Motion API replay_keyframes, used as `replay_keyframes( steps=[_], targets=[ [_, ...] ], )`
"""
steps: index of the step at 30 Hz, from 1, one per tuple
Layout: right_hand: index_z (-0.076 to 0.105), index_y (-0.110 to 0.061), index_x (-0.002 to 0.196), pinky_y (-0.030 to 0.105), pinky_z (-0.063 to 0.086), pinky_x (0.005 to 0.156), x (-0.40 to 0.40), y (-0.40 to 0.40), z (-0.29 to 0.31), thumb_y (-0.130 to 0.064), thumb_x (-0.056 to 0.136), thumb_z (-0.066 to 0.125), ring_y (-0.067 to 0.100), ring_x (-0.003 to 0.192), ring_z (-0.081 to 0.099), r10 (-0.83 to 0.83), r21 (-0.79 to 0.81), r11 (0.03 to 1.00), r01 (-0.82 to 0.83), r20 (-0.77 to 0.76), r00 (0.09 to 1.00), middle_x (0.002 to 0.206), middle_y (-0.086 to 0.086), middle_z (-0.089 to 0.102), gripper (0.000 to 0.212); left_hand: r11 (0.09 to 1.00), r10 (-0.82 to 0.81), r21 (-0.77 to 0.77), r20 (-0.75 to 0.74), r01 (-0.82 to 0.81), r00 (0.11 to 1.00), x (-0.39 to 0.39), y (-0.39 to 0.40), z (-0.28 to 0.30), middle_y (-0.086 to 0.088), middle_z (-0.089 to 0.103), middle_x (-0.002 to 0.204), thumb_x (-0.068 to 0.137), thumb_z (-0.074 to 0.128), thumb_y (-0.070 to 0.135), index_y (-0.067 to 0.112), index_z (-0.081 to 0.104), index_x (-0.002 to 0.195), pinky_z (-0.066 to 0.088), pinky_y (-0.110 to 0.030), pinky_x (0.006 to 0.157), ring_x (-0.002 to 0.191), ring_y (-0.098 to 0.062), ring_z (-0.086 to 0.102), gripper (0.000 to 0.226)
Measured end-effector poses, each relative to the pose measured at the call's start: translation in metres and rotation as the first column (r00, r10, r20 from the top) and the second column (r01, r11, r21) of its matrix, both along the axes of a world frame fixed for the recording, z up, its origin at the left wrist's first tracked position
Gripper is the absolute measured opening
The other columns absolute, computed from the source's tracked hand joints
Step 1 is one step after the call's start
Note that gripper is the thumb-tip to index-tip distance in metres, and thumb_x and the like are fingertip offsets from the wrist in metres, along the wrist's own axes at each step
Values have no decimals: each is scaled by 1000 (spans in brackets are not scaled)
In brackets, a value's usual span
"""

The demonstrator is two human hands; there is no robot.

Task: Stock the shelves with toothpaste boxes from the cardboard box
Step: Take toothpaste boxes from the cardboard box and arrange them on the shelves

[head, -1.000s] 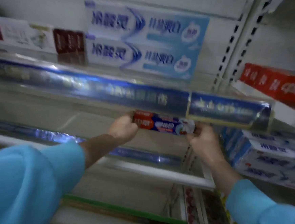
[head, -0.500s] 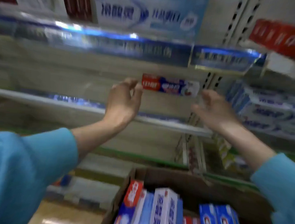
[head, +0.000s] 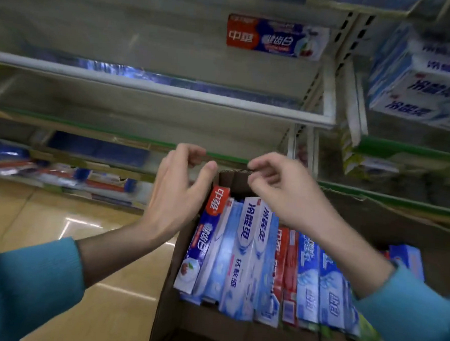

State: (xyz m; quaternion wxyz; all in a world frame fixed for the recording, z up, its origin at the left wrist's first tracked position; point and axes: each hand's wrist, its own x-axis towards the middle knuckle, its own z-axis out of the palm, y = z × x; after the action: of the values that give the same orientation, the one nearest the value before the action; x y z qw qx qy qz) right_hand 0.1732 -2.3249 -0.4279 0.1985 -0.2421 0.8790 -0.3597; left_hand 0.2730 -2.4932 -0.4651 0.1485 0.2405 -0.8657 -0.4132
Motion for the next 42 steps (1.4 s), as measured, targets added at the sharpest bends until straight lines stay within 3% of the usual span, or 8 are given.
replay_keyframes(
  steps=[4, 9, 16, 20, 27, 32, 37, 42],
  targets=[
    [52, -24, 128, 30, 50, 80, 22, -23, -34, -43, 92, 63, 12, 91, 63, 111, 179, 972, -150, 209, 972, 92, -12, 62, 42, 991, 74, 107, 41, -78, 996, 3, 4, -14, 8, 62, 110, 100, 55, 43, 27, 55, 115, 50, -35, 95, 106, -7, 59, 22],
    [46, -28, 135, 38, 50, 97, 19, -44, -73, -51, 88, 65, 21, 113, 64, 51, 185, 977, -104, 270, 962, 123, 2, 67, 56, 967, 176, 177, 56, -183, 983, 1, 2, -23, 10, 61, 106, 102, 52, 40, 24, 57, 112, 48, -31, 93, 101, 0, 57, 18],
    [45, -24, 112, 30, 55, 49, 24, -54, -80, -56, 83, 65, 24, 54, 70, -115, 292, 956, 19, 316, 942, 103, 5, 65, 48, 949, 242, 197, 53, -247, 969, 7, -7, -34, 9, 60, 105, 102, 52, 40, 28, 54, 109, 50, -35, 93, 100, -4, 58, 14],
    [48, -20, 112, 36, 59, 64, 19, -51, -73, -44, 81, 64, 26, 85, 68, -160, 296, 953, 68, 300, 941, 109, 7, 63, 43, 945, 241, 208, 76, -251, 968, 11, -9, -31, 9, 58, 106, 102, 51, 41, 28, 53, 109, 49, -31, 89, 99, -3, 56, 15],
    [59, -30, 102, 42, 56, 75, 12, 0, -32, -22, 76, 63, 14, 79, 67, -92, -154, 977, 146, 313, 945, 95, 1, 71, 27, 924, 260, 280, 35, -259, 965, 12, -22, -15, 4, 63, 99, 99, 57, 36, 26, 60, 101, 51, -31, 80, 90, -8, 61, 11],
    [55, -17, 108, 32, 59, 69, 4, 12, -5, 8, 91, 55, 13, 77, 69, -85, -521, 778, 351, 466, 881, 85, 0, 72, 31, 745, -8, 667, 20, -8, 1000, 11, -11, -1, -8, 72, 84, 101, 58, 30, 9, 67, 98, 49, -28, 58, 71, -17, 66, 24],
    [52, -15, 114, 35, 57, 75, -8, 14, 4, 6, 91, 58, 18, 91, 68, -158, -657, 568, 495, 504, 849, 98, 7, 69, 31, 507, -185, 851, -48, 137, 982, 9, -9, 12, -17, 73, 79, 91, 64, 51, 10, 71, 87, 50, -26, 52, 63, -24, 69, 42],
    [48, -14, 124, 44, 56, 89, -13, 17, 9, -2, 86, 65, 32, 108, 65, -99, -695, 506, 511, 541, 835, 112, 15, 67, 43, 511, -148, 830, -173, 225, 974, 7, -21, 10, -16, 65, 77, 71, 78, 34, 12, 68, 91, 44, -28, 48, 62, -26, 59, 32]
  ],
)
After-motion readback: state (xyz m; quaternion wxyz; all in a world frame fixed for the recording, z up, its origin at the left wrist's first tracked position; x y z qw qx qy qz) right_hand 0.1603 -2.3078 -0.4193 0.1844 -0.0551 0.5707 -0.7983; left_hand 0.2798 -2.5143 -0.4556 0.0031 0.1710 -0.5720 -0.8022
